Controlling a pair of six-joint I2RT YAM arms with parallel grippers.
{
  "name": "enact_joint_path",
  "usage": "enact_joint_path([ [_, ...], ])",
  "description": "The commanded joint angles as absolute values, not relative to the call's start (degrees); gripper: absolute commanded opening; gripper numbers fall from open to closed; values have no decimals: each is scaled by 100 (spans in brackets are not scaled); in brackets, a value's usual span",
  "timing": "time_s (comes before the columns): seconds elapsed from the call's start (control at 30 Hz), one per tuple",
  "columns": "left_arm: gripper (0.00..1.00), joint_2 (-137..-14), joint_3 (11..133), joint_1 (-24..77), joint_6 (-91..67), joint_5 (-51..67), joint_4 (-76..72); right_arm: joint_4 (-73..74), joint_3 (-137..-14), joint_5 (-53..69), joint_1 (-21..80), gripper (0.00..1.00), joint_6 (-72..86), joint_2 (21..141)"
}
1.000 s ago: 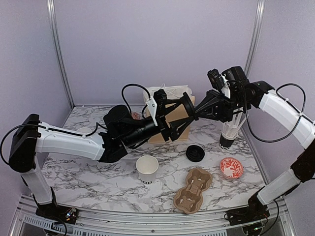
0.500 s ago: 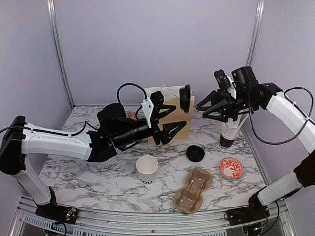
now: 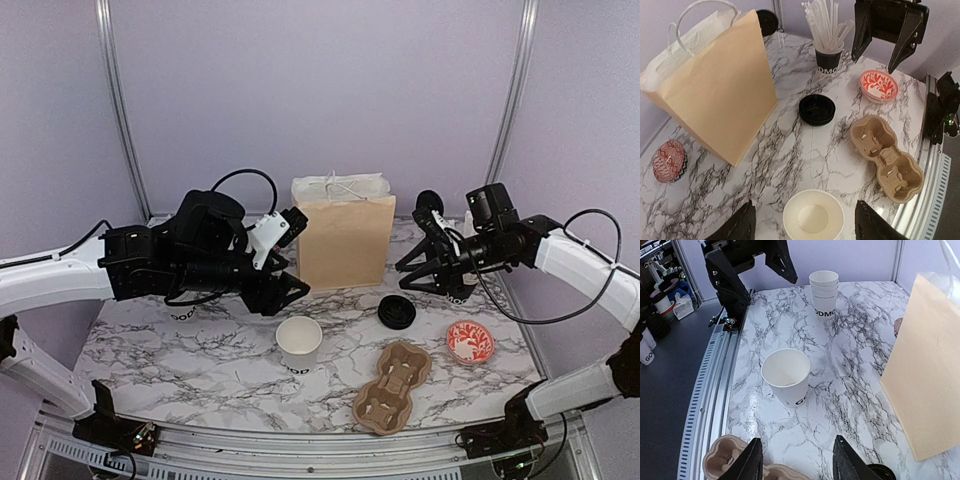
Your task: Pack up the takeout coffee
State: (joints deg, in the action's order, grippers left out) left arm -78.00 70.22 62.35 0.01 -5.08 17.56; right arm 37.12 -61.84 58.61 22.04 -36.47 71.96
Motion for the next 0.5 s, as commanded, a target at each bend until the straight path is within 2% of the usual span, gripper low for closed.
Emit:
enact_joint_path([
  [0.0,69,-7593,6924,6223,-181,-1082,2557,3674,-6709,5582,2197,45,-3652,7195],
  [0.17,71,-7716,7009,6223,-162,-1302,2339,3897,-7295,4575,2197,42,-3546,7085],
  [0.47,74,-7904,7037,6223,-106,-1729,2075,4023,-6775,3936,2197,34,-3579,6837],
])
